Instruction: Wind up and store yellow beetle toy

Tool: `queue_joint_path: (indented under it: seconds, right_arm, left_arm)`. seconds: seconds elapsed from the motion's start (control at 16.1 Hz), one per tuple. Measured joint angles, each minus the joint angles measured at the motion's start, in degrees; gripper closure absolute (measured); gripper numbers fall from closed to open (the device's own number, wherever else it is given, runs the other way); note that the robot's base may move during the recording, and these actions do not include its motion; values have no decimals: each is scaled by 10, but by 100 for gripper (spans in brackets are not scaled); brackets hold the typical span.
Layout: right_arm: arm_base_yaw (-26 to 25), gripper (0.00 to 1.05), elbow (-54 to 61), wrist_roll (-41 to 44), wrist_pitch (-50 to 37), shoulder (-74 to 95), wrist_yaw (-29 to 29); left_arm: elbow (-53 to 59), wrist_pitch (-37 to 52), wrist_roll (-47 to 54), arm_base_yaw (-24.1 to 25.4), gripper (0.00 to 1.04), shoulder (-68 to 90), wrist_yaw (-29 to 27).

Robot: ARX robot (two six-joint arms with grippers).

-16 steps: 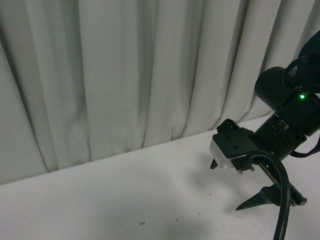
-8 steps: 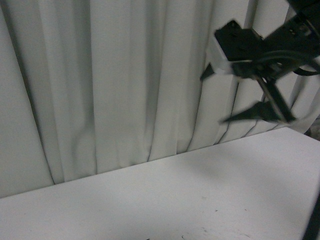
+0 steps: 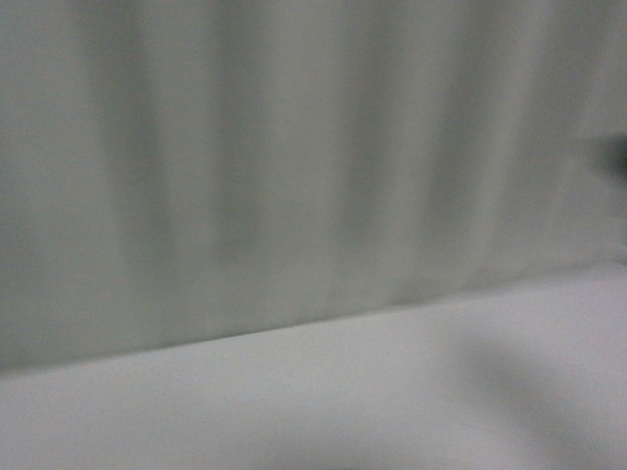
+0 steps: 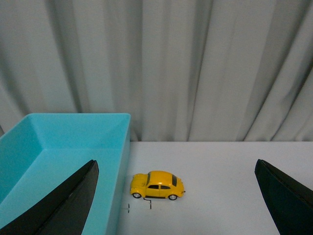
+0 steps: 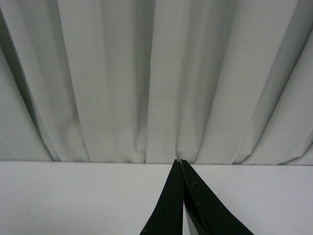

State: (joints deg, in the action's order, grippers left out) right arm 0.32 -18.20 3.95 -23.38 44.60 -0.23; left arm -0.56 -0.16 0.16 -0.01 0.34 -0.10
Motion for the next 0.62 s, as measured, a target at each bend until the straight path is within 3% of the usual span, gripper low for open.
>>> queue_joint_path:
  seconds: [0.62]
  right_arm:
    - [0,103,138,-29,33,-198,1]
  left_arm:
    - [0,0,0,0,7,0,1]
